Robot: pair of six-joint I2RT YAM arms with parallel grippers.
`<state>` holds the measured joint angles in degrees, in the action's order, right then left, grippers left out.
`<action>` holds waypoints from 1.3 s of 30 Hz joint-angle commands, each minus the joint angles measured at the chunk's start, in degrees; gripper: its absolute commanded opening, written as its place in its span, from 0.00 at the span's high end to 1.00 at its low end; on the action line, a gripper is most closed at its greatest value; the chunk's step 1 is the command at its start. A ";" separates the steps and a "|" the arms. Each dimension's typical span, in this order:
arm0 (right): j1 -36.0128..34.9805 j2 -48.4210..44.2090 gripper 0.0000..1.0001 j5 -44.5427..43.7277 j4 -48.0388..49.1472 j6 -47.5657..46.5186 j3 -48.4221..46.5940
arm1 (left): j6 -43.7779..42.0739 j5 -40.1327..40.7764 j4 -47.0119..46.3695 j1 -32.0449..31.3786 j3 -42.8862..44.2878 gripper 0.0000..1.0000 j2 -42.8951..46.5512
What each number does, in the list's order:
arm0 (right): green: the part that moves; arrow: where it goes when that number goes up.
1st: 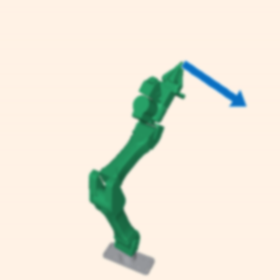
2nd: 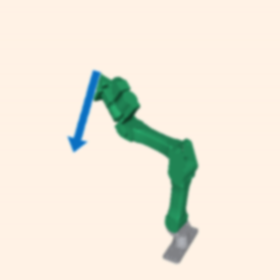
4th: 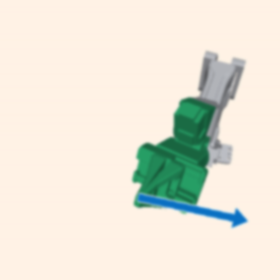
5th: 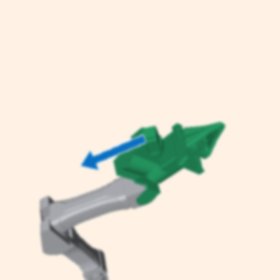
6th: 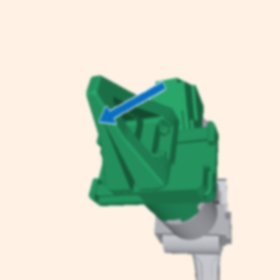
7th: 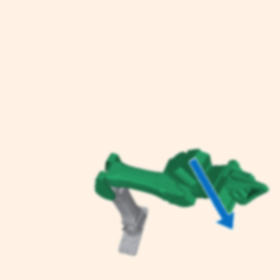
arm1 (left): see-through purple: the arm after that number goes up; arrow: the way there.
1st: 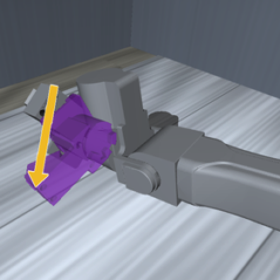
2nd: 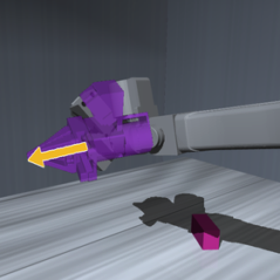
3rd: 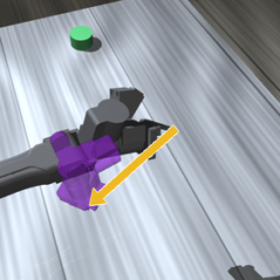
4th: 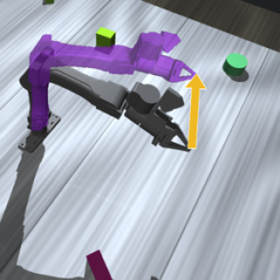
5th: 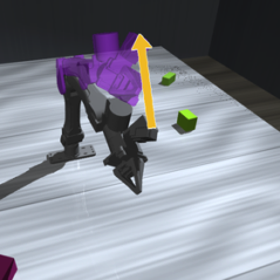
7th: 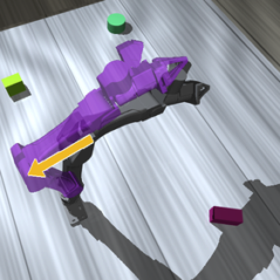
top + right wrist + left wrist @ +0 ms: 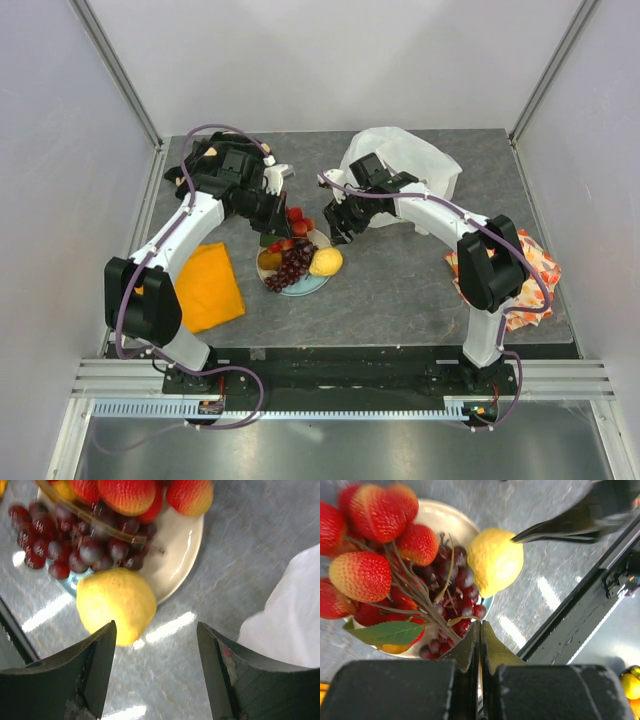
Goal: Take the fake fruits out of the plastic bag
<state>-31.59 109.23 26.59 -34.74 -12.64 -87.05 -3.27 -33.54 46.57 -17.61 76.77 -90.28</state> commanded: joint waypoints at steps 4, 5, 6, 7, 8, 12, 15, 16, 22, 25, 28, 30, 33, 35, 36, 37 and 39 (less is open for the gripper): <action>0.39 -5.17 0.27 2.85 -4.20 -4.24 2.94 | 1.07 -0.48 -2.01 -0.24 -1.01 0.83 1.86; 0.31 -5.17 0.27 3.03 -4.02 -4.14 2.67 | 1.07 -0.47 -2.01 -0.15 -0.75 0.78 1.43; 0.31 -4.99 0.26 2.94 -4.02 -4.06 2.50 | 1.16 -0.56 -2.01 -0.24 -0.31 0.74 1.42; 0.31 -4.90 0.26 2.86 -4.02 -4.14 2.32 | 1.07 -0.82 -2.01 -0.24 -0.31 0.68 1.25; 0.31 -4.82 0.26 2.68 -4.11 -4.23 2.14 | 1.33 -0.83 -2.01 -0.24 -0.13 0.66 1.25; 0.31 -4.73 0.26 2.85 -4.63 -5.02 1.97 | 1.42 -1.18 -1.92 -0.24 -0.13 0.55 1.95; 0.31 -4.64 0.26 3.29 -4.98 -5.20 2.14 | 1.07 -1.44 -1.65 -0.24 0.13 0.46 2.56; 0.39 -4.55 0.26 3.47 -5.07 -5.20 2.14 | 0.90 -1.79 -1.39 -0.24 0.22 0.34 2.65; 0.31 -3.41 0.25 4.00 -5.34 -5.20 0.04 | -0.07 -2.58 -0.60 -0.24 0.92 0.26 3.36; 0.31 -3.15 0.24 4.08 -5.51 -5.29 -0.40 | -0.25 -2.93 -0.60 -0.24 0.66 0.23 3.53; 0.31 -2.80 0.24 4.35 -5.60 -5.11 -0.67 | -0.33 -2.94 -0.60 -0.24 0.75 0.23 3.44; 0.31 -2.71 0.24 4.61 -5.51 -4.93 -0.76 | -0.25 -2.50 -0.60 -0.15 0.83 0.23 3.36; 0.39 -2.71 0.24 4.61 -5.51 -4.93 -0.85 | -0.51 -0.92 -0.60 -0.24 1.62 0.23 3.44; 0.31 -2.53 0.24 4.61 -5.51 -4.85 -0.93 | -1.91 1.54 -0.60 -0.24 3.28 0.23 3.18; 0.31 -2.44 0.24 4.61 -5.60 -4.76 -0.93 | -2.61 2.85 -0.60 -0.24 4.08 0.23 2.75; 0.31 -2.53 0.24 4.70 -5.51 -4.76 -1.02 | -4.62 5.82 -0.43 -0.15 5.04 0.22 2.39; 0.31 -2.44 0.24 4.79 -5.69 -4.93 -1.02 | -7.35 8.13 0.54 0.38 8.73 0.21 1.25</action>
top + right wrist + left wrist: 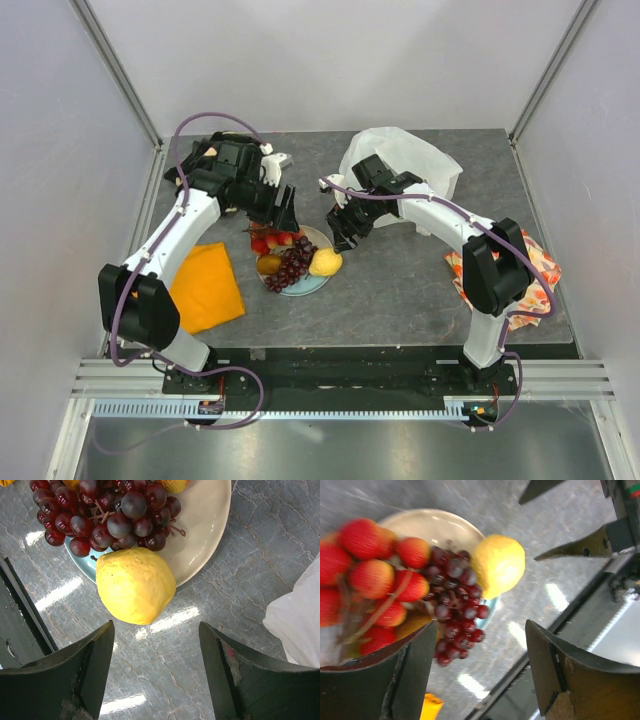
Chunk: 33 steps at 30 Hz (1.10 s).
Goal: Take the fake fruits out of the plastic bag
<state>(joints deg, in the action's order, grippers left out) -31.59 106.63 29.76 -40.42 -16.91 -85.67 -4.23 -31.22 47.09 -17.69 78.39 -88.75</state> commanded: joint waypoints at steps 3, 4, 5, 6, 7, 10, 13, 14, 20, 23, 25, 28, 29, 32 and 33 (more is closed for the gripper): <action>0.31 -0.28 0.24 1.62 -0.09 -1.20 -2.14 | -12.19 8.89 3.70 1.43 12.30 0.20 -3.44; 0.31 -0.37 0.23 1.88 -0.44 -1.46 -1.87 | -14.21 10.38 6.06 1.78 13.62 0.20 -5.10; 0.31 -0.54 0.23 2.23 -0.71 -2.77 -1.70 | -15.10 10.57 7.48 2.22 15.72 0.20 -5.90; 0.31 -0.98 0.23 3.02 -1.23 -3.65 -1.61 | -17.11 10.13 8.53 2.66 16.44 0.20 -6.60; 0.31 -1.16 0.23 5.11 -2.37 -4.70 -1.61 | -17.91 9.95 9.50 3.45 16.88 0.20 -7.74; -0.48 -1.78 0.23 5.49 -2.55 -6.29 -0.64 | -20.82 10.48 11.88 4.16 16.62 0.19 -9.50; -1.27 -1.34 0.22 4.35 -2.47 -7.26 0.41 | -21.96 11.01 11.71 4.16 15.65 0.09 -11.26; -1.45 -1.25 0.21 4.08 -2.47 -7.61 0.59 | -21.79 11.18 11.53 4.16 15.83 0.07 -11.88; -2.33 -0.28 0.14 3.46 -1.59 -8.14 1.56 | -23.19 14.08 10.22 4.16 14.51 0.02 -15.31; -2.60 -0.02 0.02 3.90 -0.27 -6.13 2.26 | -23.81 14.43 9.95 4.16 13.46 0.02 -16.62; -2.60 0.24 0.02 4.51 0.61 -4.29 3.05 | -23.72 14.35 9.69 4.16 12.93 0.02 -17.51; -2.59 0.16 0.02 5.75 1.84 -2.52 4.10 | -23.46 15.05 9.77 4.16 12.32 0.06 -19.26; -2.51 -0.10 0.02 5.84 2.19 -1.39 4.80 | -23.54 15.31 9.69 4.16 12.14 0.09 -19.53; -2.60 -0.37 0.02 6.54 3.07 0.11 6.12 | -23.98 15.93 9.69 4.07 10.91 0.20 -20.58; -2.60 -0.37 0.02 6.71 3.33 0.38 6.39 | -23.98 15.93 9.69 4.07 10.73 0.24 -20.76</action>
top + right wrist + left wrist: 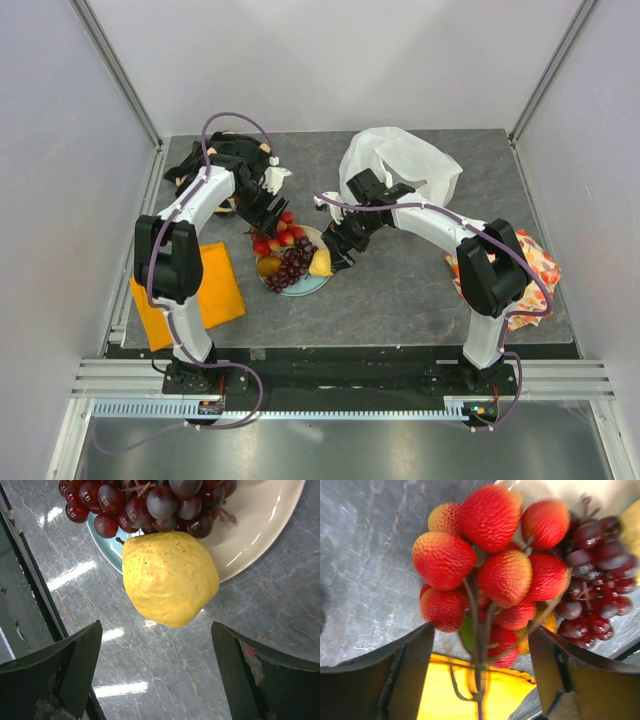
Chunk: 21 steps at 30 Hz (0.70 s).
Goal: Take the fake fruits out of the plastic bag
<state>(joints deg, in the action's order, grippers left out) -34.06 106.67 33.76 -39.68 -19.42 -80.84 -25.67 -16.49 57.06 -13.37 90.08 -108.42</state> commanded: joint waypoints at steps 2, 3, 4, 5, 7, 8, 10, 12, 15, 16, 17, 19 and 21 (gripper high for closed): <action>-0.12 -0.24 0.02 3.07 2.85 3.33 2.00 | -2.54 1.37 -0.19 -0.26 -1.31 0.36 -1.79; -0.13 -0.24 0.02 3.07 3.12 3.86 2.00 | -2.54 1.55 -0.28 -0.26 -1.49 0.41 -1.97; -0.13 -0.06 0.02 3.16 3.29 4.04 1.83 | -2.37 1.90 -0.28 -0.26 -1.49 0.44 -2.23; -0.13 0.03 0.02 3.24 3.29 4.21 1.65 | -2.45 2.25 -0.19 -0.26 -1.49 0.54 -2.32; -0.13 0.11 0.02 3.24 3.65 4.57 1.39 | -2.45 2.60 -0.19 -0.26 -1.49 0.64 -2.32; -0.13 0.38 0.02 3.16 3.73 4.74 1.12 | -2.37 2.78 -0.19 -0.26 -1.49 0.75 -2.23; -0.04 0.55 0.02 3.16 3.91 5.09 0.86 | -2.28 2.61 -0.19 -0.26 -1.31 0.86 -1.88; -0.12 0.90 0.02 3.33 4.17 5.27 0.77 | -1.75 1.12 -0.19 -0.26 -0.79 0.98 -0.48; -0.21 1.26 0.02 3.33 4.26 5.62 0.77 | -1.23 -2.49 -0.19 -0.26 0.18 0.98 1.80; -0.21 1.34 0.02 3.24 4.26 5.80 0.86 | -0.44 -3.54 -0.28 -0.26 0.53 0.98 2.25; -0.21 1.52 0.02 2.63 4.35 5.88 0.77 | -0.08 -4.07 -0.19 -0.26 1.40 0.98 2.95; -0.21 1.69 0.02 2.19 4.44 5.97 0.68 | 1.14 -5.65 -0.19 -0.26 2.29 0.98 3.91; -0.30 1.70 0.02 1.05 4.35 5.97 0.68 | 1.59 -6.71 -0.19 -0.26 3.43 0.98 5.06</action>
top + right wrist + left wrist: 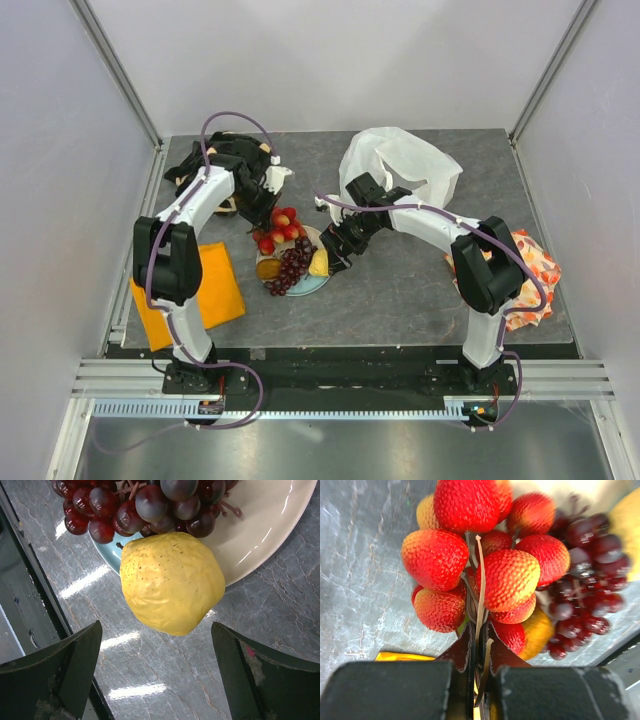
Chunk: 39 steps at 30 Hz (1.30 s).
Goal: Take the fake fruits out of the plastic bag
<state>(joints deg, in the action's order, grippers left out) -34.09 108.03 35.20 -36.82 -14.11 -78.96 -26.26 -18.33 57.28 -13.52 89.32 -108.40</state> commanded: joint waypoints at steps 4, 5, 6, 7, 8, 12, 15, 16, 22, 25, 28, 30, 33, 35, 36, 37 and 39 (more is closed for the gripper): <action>-0.28 0.95 0.02 -1.80 1.31 0.75 -1.29 | 2.88 -7.07 0.03 -0.28 4.99 0.98 6.53; -0.28 0.96 0.02 -1.80 1.31 0.75 -1.29 | 2.97 -7.16 0.29 -0.45 5.08 0.98 6.53; -0.28 1.13 0.02 -1.72 1.22 0.84 -1.37 | 3.14 -7.25 0.55 -0.46 5.16 0.98 6.71; -0.28 1.31 0.02 -1.80 1.22 1.01 -1.37 | 3.49 -7.42 0.82 -0.46 5.16 0.98 6.80; -0.28 1.40 0.02 -1.63 1.22 1.27 -1.46 | 3.58 -7.60 0.99 -0.46 5.43 0.98 6.97; -0.28 1.66 0.02 -1.45 1.22 1.28 -1.64 | 4.11 -8.65 3.27 -0.46 7.09 0.98 7.68; -0.28 1.75 0.02 -1.54 1.22 1.19 -1.81 | 4.20 -10.58 6.44 -0.54 8.68 0.98 7.24; -0.19 1.92 0.02 -1.54 1.22 1.19 -1.90 | 4.46 -11.29 7.05 -0.63 8.77 0.98 6.80; -0.28 2.45 0.02 -1.27 1.13 1.37 -2.78 | 5.69 -16.20 10.05 -0.63 7.19 0.98 4.69; -0.28 2.54 0.02 -1.54 1.05 1.19 -2.95 | 5.78 -16.04 10.84 -0.63 5.44 0.98 3.81; -0.19 2.63 0.02 -1.36 1.05 1.36 -3.13 | 5.96 -15.07 10.84 -0.63 4.29 0.98 3.11; -0.19 2.89 0.02 -1.27 1.05 1.36 -3.22 | 6.31 -14.55 10.75 -0.63 3.94 0.98 2.41; -0.37 3.07 0.02 -1.45 1.13 1.36 -3.39 | 6.84 -13.49 10.14 -0.63 3.32 0.94 1.27; -0.28 3.15 0.02 -1.54 0.96 1.36 -3.40 | 6.92 -13.14 9.87 -0.63 2.97 0.88 0.65; -0.28 3.24 0.02 -1.54 1.05 1.36 -3.40 | 6.93 -13.14 9.52 -0.63 2.79 0.82 0.21; -0.37 3.24 0.02 -1.54 0.87 1.36 -3.40 | 6.93 -13.14 9.26 -0.63 2.62 0.79 -0.05; -0.46 3.24 0.02 -1.71 0.87 1.36 -3.40 | 7.10 -12.44 8.91 -0.63 2.62 0.71 -0.93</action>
<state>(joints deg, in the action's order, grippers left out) -34.20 110.76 33.56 -36.67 -13.21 -80.07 -20.84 -31.09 67.11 -14.00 92.23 -107.90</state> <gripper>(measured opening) 0.982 0.225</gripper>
